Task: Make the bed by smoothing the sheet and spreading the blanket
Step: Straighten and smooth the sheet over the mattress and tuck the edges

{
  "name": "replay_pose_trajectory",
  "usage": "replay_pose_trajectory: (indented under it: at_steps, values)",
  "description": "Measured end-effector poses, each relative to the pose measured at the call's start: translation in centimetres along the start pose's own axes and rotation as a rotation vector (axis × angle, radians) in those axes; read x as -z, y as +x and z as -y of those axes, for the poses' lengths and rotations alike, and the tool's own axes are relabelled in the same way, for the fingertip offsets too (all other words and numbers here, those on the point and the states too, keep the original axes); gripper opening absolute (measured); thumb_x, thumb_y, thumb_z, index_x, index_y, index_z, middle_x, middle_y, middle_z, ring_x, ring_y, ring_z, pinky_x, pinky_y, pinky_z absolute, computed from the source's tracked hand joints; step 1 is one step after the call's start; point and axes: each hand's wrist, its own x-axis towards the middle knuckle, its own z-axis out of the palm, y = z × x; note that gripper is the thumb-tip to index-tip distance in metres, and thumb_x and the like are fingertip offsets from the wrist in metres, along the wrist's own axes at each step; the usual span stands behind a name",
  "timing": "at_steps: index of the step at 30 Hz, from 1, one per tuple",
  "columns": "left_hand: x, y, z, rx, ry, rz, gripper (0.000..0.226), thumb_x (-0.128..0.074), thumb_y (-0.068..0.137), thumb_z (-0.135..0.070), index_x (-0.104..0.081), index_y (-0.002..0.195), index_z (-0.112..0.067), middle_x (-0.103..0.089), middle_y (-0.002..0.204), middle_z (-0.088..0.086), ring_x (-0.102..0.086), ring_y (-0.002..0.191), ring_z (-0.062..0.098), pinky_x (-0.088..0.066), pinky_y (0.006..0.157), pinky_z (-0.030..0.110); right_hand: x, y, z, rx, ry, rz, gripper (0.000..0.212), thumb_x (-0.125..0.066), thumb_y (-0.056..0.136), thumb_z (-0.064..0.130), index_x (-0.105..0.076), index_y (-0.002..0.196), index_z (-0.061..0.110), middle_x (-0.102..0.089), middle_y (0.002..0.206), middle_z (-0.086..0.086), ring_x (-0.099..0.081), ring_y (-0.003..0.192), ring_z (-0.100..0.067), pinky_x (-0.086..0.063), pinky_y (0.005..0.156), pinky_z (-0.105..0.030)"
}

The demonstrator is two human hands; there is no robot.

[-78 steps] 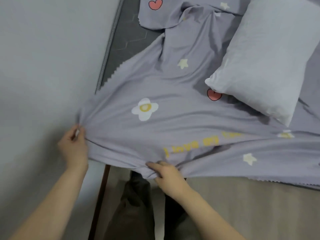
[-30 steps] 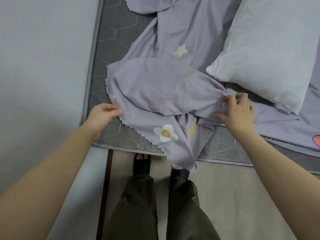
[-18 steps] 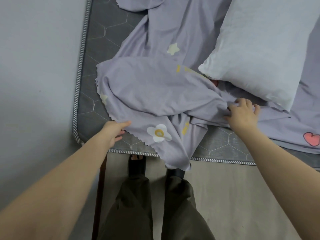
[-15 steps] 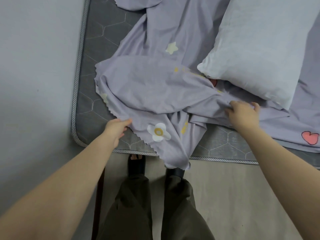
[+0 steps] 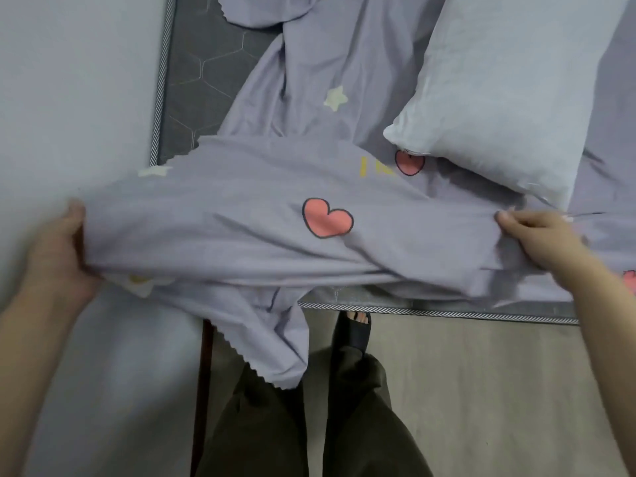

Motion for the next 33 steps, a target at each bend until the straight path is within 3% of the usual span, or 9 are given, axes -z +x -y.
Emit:
replay_pose_trajectory:
  at_steps: [3, 9, 12, 15, 19, 22, 26, 30, 33]
  values:
    - [0.2, -1.0, 1.3, 0.163, 0.307, 0.085, 0.061, -0.043, 0.082, -0.072, -0.074, 0.096, -0.021, -0.074, 0.102, -0.009, -0.07, 0.084, 0.008, -0.056, 0.072, 0.033, -1.7, -0.6, 0.4, 0.107, -0.004, -0.139, 0.038, -0.053, 0.097, 0.028, -0.049, 0.061, 0.018, -0.034, 0.054, 0.008, -0.032, 0.053, -0.003, -0.026, 0.052, -0.026]
    - [-1.0, -1.2, 3.6, 0.313, 0.76, 0.132, 0.045, -0.077, 0.078, -0.022, -0.066, 0.112, 0.004, -0.071, 0.105, 0.02, -0.066, 0.098, 0.033, -0.053, 0.09, 0.043, -0.9, 0.4, 3.4, 0.182, 0.243, -0.397, 0.039, -0.046, 0.091, 0.04, -0.035, 0.062, 0.016, -0.033, 0.046, 0.008, -0.022, 0.049, -0.002, -0.018, 0.051, -0.031]
    - [-2.1, -0.4, 3.6, 0.331, 0.508, 0.076, 0.034, -0.063, 0.086, -0.007, -0.062, 0.118, 0.003, -0.075, 0.086, 0.01, -0.07, 0.083, 0.025, -0.056, 0.079, 0.034, 0.6, 1.1, 4.0, 0.206, 0.204, -0.376, 0.043, -0.047, 0.089, 0.045, -0.036, 0.062, 0.014, -0.031, 0.05, 0.006, -0.024, 0.053, -0.005, -0.02, 0.052, -0.031]
    - [-3.1, -0.2, 2.9, 0.368, 0.3, 0.063, 0.021, -0.058, 0.081, -0.024, -0.07, 0.096, -0.015, -0.072, 0.069, 0.002, -0.067, 0.053, 0.018, -0.052, 0.061, 0.026, 1.2, 1.1, 3.8, 0.19, 0.04, -0.163, 0.034, -0.066, 0.082, 0.043, -0.052, 0.074, 0.014, -0.044, 0.061, 0.011, -0.038, 0.063, -0.003, -0.031, 0.054, -0.021]
    - [-4.0, -1.3, 1.6, 0.335, 0.351, 0.183, 0.039, -0.072, 0.076, -0.046, -0.074, 0.102, -0.017, -0.076, 0.095, 0.004, -0.073, 0.078, 0.02, -0.052, 0.073, 0.034, 2.3, 0.3, 3.0, 0.17, -0.226, 0.113, 0.075, -0.092, 0.057, 0.021, -0.054, 0.121, 0.027, -0.059, 0.118, 0.006, -0.052, 0.109, -0.011, -0.044, 0.089, -0.034]
    - [-4.7, -2.1, -0.7, 0.254, 0.212, 0.22, 0.029, -0.061, 0.09, -0.028, -0.068, 0.113, -0.012, -0.075, 0.1, 0.004, -0.072, 0.086, 0.017, -0.05, 0.083, 0.032, 2.4, -0.3, 2.4, 0.18, -0.444, -0.037, 0.087, -0.086, 0.059, 0.009, -0.044, 0.135, 0.014, -0.046, 0.132, -0.016, -0.049, 0.119, -0.035, -0.04, 0.097, -0.045]
    - [-5.2, -3.0, -4.4, 0.166, 0.008, 0.246, 0.018, -0.05, 0.096, -0.019, -0.065, 0.098, -0.009, -0.076, 0.08, -0.001, -0.073, 0.074, 0.01, -0.049, 0.087, 0.029, 0.6, -1.7, 1.8, 0.226, -0.733, -0.466, 0.061, -0.081, 0.065, 0.016, -0.055, 0.12, 0.009, -0.046, 0.124, -0.023, -0.045, 0.114, -0.041, -0.032, 0.097, -0.051]
    - [-5.5, -3.8, -6.3, 0.123, -0.091, 0.238, 0.019, -0.046, 0.098, -0.021, -0.063, 0.093, -0.013, -0.075, 0.074, -0.003, -0.072, 0.07, 0.009, -0.059, 0.069, 0.026, -4.0, -2.5, 1.7, 0.243, -0.67, -0.121, 0.035, -0.075, 0.077, 0.027, -0.065, 0.105, 0.008, -0.055, 0.111, -0.018, -0.051, 0.106, -0.039, -0.045, 0.086, -0.045]
    - [-5.2, -3.6, -6.6, 0.08, -0.173, 0.227, 0.027, -0.044, 0.099, -0.016, -0.07, 0.096, -0.013, -0.076, 0.08, -0.003, -0.072, 0.079, 0.008, -0.056, 0.079, 0.031, -8.1, -2.5, 1.0, 0.178, -0.67, 0.114, 0.06, -0.075, 0.075, 0.045, -0.057, 0.125, 0.019, -0.05, 0.124, -0.01, -0.044, 0.119, -0.032, -0.042, 0.094, -0.038]
